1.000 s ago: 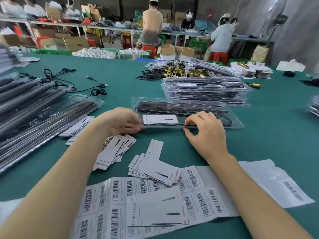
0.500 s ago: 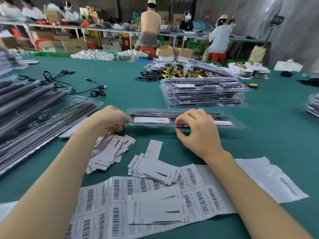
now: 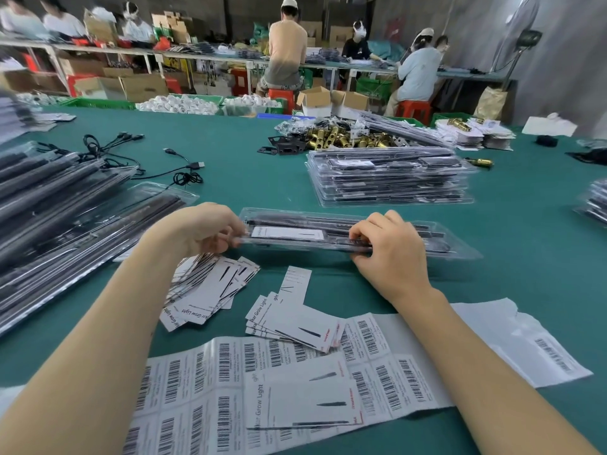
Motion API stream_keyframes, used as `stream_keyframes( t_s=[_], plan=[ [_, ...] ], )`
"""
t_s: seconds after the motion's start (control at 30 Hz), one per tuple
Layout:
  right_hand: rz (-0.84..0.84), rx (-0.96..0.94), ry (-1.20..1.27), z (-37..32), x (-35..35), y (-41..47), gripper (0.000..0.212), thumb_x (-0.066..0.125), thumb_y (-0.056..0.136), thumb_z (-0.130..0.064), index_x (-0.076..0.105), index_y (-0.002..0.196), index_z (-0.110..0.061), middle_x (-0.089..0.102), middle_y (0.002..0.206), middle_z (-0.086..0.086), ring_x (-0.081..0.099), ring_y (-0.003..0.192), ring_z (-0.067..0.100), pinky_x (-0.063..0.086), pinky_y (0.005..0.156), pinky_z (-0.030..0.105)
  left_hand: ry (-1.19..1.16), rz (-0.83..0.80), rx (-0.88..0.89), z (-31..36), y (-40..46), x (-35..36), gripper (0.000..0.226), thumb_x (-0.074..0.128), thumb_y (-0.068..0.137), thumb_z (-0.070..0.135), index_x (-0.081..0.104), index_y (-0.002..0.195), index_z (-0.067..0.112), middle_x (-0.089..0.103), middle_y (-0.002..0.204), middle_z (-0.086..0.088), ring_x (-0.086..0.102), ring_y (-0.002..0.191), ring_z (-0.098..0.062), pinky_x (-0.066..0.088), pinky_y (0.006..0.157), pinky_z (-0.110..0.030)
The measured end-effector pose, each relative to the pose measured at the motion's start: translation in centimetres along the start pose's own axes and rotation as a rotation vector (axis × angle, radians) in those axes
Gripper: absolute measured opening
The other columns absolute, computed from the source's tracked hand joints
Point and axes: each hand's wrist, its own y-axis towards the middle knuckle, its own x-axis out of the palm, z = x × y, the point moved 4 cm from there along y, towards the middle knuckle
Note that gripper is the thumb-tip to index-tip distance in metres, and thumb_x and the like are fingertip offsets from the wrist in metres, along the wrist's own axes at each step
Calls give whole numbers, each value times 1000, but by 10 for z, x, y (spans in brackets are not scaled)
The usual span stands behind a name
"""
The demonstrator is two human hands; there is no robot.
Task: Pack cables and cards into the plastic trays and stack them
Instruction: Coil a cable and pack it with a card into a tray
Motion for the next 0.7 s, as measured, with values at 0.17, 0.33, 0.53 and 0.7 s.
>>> stream_keyframes(
  t_s=[0.17,0.33,0.53,0.7],
  plan=[
    [4,-28,31,-2,2,-2,19,80,64,-5,70,76,-14,67,78,-3,56,77,28,47,61,36,24,22,4,-2,-1,-1,5,57,94,-1,60,98,-1,55,70,-8,42,51,-12,38,37,-17],
    [-26,-37,27,-3,3,-3,19,80,65,-9,69,79,-16,66,80,-4,56,78,26,44,63,33,-89,35,39,1,-5,4,8,54,99,4,53,107,2,56,91,-8,65,56,-13,57,51,-23],
    [-74,90,-31,7,1,-1,33,77,71,-25,63,101,-24,62,94,-7,54,92,24,41,78,38,-336,-47,82,10,-14,10,12,50,102,2,48,92,9,67,82,-5,75,68,-21,59,54,-27],
    [-48,137,51,13,-3,-1,28,77,77,-32,63,101,-26,61,94,-8,55,93,22,41,81,37,-471,0,111,11,-13,-16,18,44,105,18,51,117,6,68,102,-13,72,71,-22,56,51,-23]
  ],
)
